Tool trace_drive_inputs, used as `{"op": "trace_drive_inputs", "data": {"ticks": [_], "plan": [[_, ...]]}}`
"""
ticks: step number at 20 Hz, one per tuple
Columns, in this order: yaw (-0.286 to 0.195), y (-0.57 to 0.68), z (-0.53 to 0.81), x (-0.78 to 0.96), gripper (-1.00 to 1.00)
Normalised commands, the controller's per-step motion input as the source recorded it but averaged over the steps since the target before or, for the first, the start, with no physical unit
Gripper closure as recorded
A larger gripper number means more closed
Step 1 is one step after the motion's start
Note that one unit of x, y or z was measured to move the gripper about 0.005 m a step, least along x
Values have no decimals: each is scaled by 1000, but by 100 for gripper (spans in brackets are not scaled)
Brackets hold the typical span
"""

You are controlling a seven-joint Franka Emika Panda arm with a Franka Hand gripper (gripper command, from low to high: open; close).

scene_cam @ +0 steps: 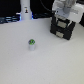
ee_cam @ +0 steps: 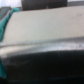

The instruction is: Open the kcup holder, insert the kcup into the holder, and close the kcup holder

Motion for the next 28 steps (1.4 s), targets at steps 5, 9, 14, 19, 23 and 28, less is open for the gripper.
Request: {"op": "trace_drive_inputs", "data": {"ticks": [5, 9, 14, 19, 23, 28], "plan": [[-35, -79, 98, 402, 100], [-50, -96, 108, 505, 100], [-42, -99, 84, 398, 100], [-36, -141, 99, 455, 100], [-72, -214, 213, 898, 100], [-78, -234, 239, 941, 100]]}}
